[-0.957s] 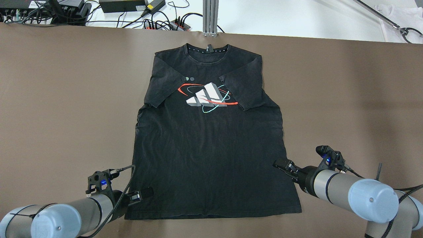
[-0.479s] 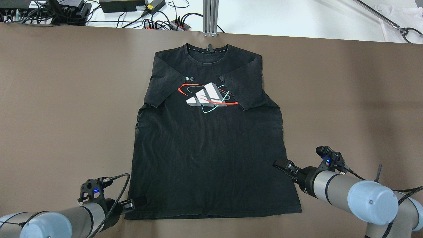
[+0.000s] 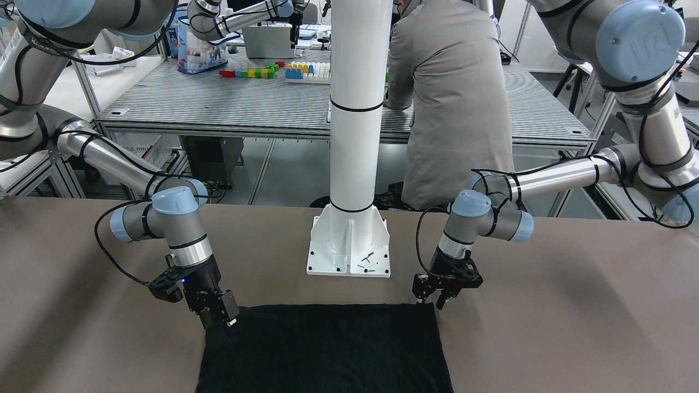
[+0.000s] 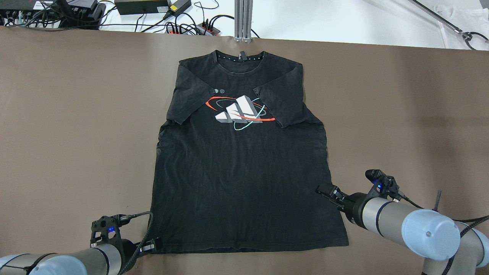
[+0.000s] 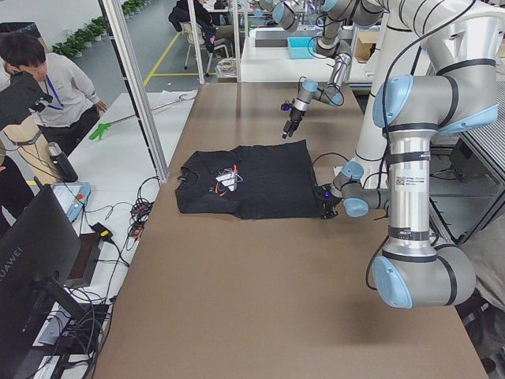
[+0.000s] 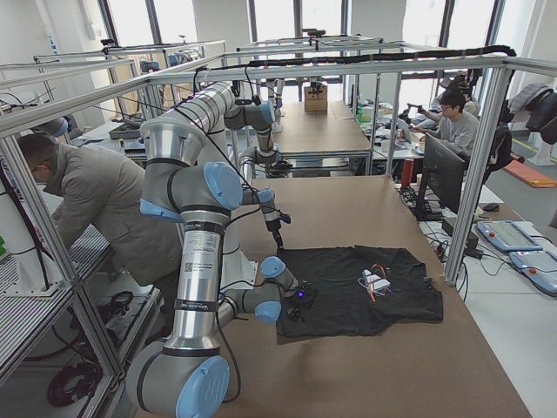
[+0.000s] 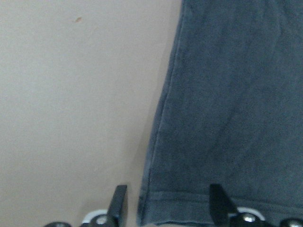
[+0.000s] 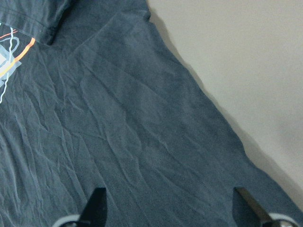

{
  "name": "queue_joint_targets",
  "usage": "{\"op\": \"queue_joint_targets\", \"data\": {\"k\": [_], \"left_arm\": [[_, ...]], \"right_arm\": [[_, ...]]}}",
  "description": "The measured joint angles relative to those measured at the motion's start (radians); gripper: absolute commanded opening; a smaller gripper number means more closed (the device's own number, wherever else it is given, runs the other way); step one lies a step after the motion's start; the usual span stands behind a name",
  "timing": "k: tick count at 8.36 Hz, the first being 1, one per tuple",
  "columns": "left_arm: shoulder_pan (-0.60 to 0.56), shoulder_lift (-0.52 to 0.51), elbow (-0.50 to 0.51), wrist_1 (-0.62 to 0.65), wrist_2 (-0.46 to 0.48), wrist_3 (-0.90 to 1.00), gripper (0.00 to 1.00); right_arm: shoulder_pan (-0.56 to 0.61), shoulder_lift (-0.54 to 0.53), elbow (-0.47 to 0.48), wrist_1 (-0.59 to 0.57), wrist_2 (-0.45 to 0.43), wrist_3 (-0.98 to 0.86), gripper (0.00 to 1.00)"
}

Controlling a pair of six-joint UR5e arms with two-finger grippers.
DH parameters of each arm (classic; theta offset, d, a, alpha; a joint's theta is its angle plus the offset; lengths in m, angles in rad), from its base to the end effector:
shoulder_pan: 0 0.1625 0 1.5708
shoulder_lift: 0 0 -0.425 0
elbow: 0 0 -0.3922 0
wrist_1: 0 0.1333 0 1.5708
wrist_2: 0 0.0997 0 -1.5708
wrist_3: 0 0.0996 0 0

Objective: Fold clothes
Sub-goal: 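Move both grippers down to the shirt's hem corners nearest the robot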

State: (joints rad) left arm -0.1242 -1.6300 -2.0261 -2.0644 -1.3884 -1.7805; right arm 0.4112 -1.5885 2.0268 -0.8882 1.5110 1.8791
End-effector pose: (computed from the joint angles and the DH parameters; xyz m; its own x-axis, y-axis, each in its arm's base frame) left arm 0.4800 -0.2125 0.3617 0.4607 -0.2638 -0.8474 0.3783 0.9221 -0.0814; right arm -0.3848 -0.3197 0.3744 0.2438 0.4367 0.8659 -0.5481 0.7986 -0.2485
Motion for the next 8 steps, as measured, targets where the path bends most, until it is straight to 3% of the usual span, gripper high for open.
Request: {"op": "queue_joint_targets", "data": {"k": [2, 5, 8], "left_arm": [[0.002, 0.0, -0.001, 0.008, 0.0, 0.002, 0.37], [0.008, 0.004, -0.002, 0.009, 0.001, 0.007, 0.0], [0.015, 0.004, -0.003, 0.025, 0.009, 0.009, 0.0]], "right_arm": [[0.0, 0.0, 0.0, 0.0, 0.0, 0.0, 0.94], [-0.001, -0.001, 0.0, 0.0, 0.0, -0.001, 0.94], [-0.008, -0.004, -0.001, -0.005, -0.002, -0.002, 0.94]]}}
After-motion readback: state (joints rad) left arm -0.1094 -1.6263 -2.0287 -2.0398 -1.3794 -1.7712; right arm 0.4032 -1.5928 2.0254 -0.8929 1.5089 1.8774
